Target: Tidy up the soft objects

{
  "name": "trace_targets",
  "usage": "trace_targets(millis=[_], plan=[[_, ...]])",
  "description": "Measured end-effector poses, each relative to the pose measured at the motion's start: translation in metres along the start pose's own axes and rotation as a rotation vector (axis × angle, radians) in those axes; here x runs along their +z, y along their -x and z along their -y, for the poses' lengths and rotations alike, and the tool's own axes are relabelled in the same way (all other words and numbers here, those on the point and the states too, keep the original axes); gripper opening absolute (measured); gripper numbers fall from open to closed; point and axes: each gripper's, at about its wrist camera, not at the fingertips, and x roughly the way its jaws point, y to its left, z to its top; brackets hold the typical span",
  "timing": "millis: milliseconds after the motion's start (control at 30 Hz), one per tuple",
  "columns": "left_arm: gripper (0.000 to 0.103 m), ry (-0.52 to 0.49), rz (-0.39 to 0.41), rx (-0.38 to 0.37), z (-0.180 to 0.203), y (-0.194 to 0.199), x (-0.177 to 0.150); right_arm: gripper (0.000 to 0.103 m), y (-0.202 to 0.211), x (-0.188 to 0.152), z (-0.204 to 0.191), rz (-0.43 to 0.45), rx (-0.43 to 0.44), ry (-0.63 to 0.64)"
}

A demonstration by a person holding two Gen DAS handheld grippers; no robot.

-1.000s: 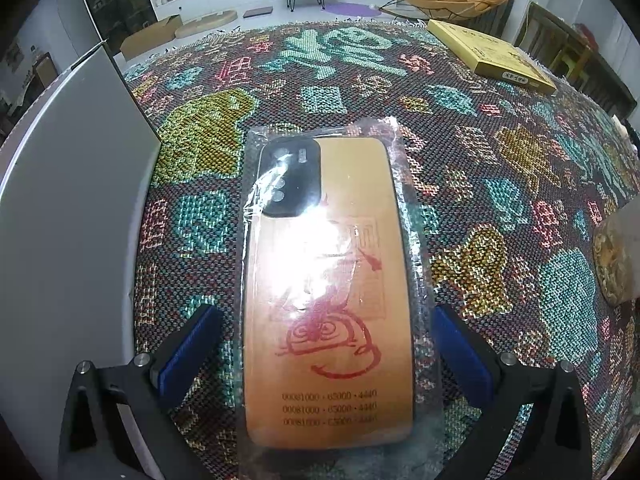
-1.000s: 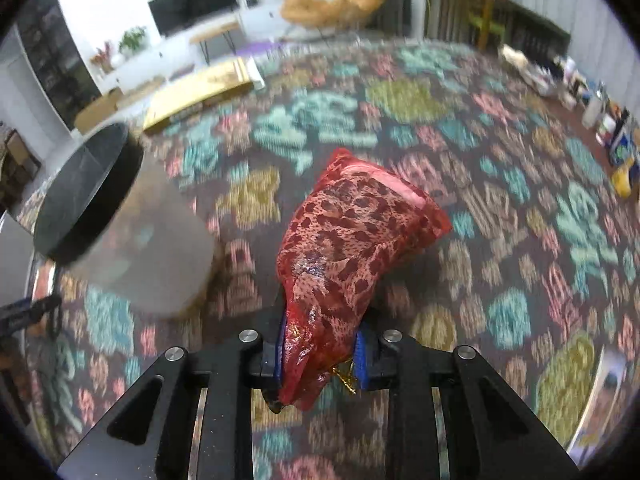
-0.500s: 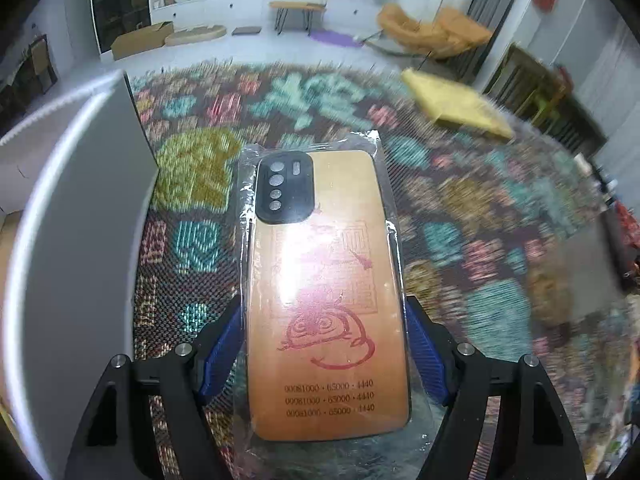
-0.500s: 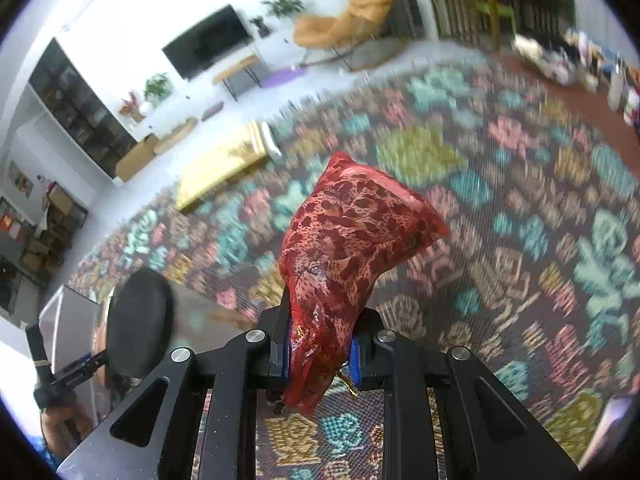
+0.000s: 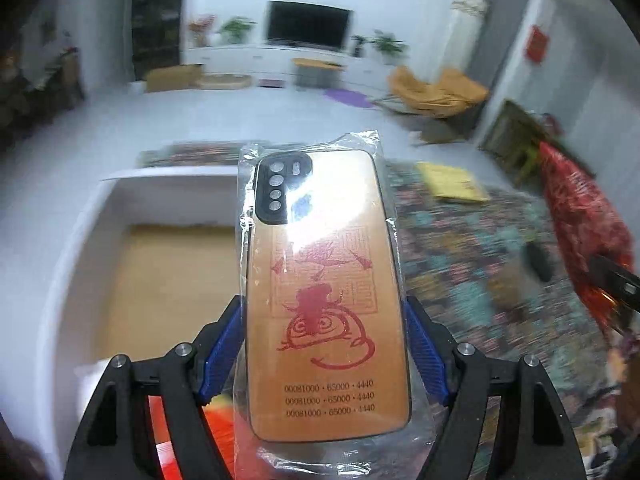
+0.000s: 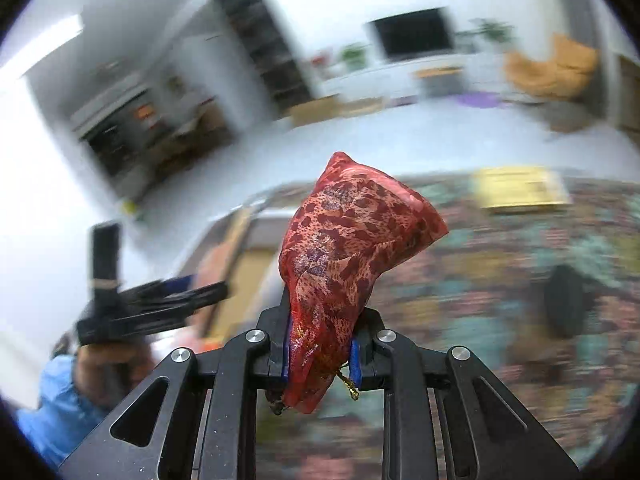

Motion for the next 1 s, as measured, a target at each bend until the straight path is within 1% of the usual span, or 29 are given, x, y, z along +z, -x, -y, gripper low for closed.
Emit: trace_targets(millis=[33,100,167,233,267,300,333,400,467,533,600,667,733,800,833,867,967,1000], plan=[[0.076,-0.001,-0.005,0.051,-0.014,0.007,-0.008,0.023,-0.013,-0.004,-0.018,-0.023,0.031,0.008],[0.076,0.001,-0.025,0.12,-0.038,0.015,-0.024,0.023,-0.043,-0.016,-0.053,-0.086,0.09,0.021],[0.076,0.002,-0.059,0.168,-0.057,0.016,-0.043,0.025,-0.07,-0.028,-0.073,-0.132,0.101,0.04],[0.077,0.005,-0.087,0.222,-0.069,0.013,-0.062,0.039,-0.1,-0.037,-0.088,-0.158,0.087,0.052],[0.081,0.009,-0.092,0.242,-0.072,0.011,-0.069,0.064,-0.116,-0.041,-0.09,-0.18,0.091,0.052],[0.083,0.013,-0.09,0.253,-0.075,0.009,-0.076,0.082,-0.134,-0.047,-0.091,-0.211,0.104,0.047],[0.086,0.02,-0.082,0.264,-0.077,0.011,-0.081,0.081,-0.142,-0.05,-0.088,-0.231,0.098,0.04],[0.086,0.023,-0.06,0.281,-0.076,0.014,-0.089,0.081,-0.154,-0.058,-0.077,-0.261,0.096,0.021],[0.088,0.016,-0.024,0.3,-0.07,0.022,-0.095,0.081,-0.151,-0.062,-0.073,-0.254,0.096,0.014],[0.092,0.01,0.017,0.312,-0.064,0.031,-0.099,0.081,-0.138,-0.061,-0.072,-0.235,0.084,0.017],[0.094,0.007,0.061,0.323,-0.055,0.044,-0.099,0.081,-0.119,-0.055,-0.073,-0.203,0.051,0.039],[0.1,0.007,0.097,0.349,-0.049,0.058,-0.102,0.081,-0.101,-0.057,-0.085,-0.19,0.019,0.065],[0.103,0.01,0.126,0.435,-0.04,0.072,-0.103,0.081,-0.088,-0.058,-0.092,-0.185,-0.012,0.087],[0.103,0.02,0.136,0.522,-0.039,0.083,-0.103,0.081,-0.079,-0.062,-0.098,-0.183,-0.046,0.109],[0.103,0.031,0.131,0.543,-0.038,0.086,-0.104,0.081,-0.076,-0.064,-0.103,-0.183,-0.059,0.118],[0.103,0.045,0.123,0.533,-0.037,0.089,-0.106,0.081,-0.074,-0.068,-0.106,-0.186,-0.077,0.13],[0.103,0.112,0.087,0.45,-0.04,0.095,-0.112,0.081,-0.068,-0.074,-0.11,-0.206,-0.17,0.144],[0.103,0.132,0.085,0.447,-0.041,0.097,-0.116,0.081,-0.067,-0.076,-0.111,-0.212,-0.196,0.148]])
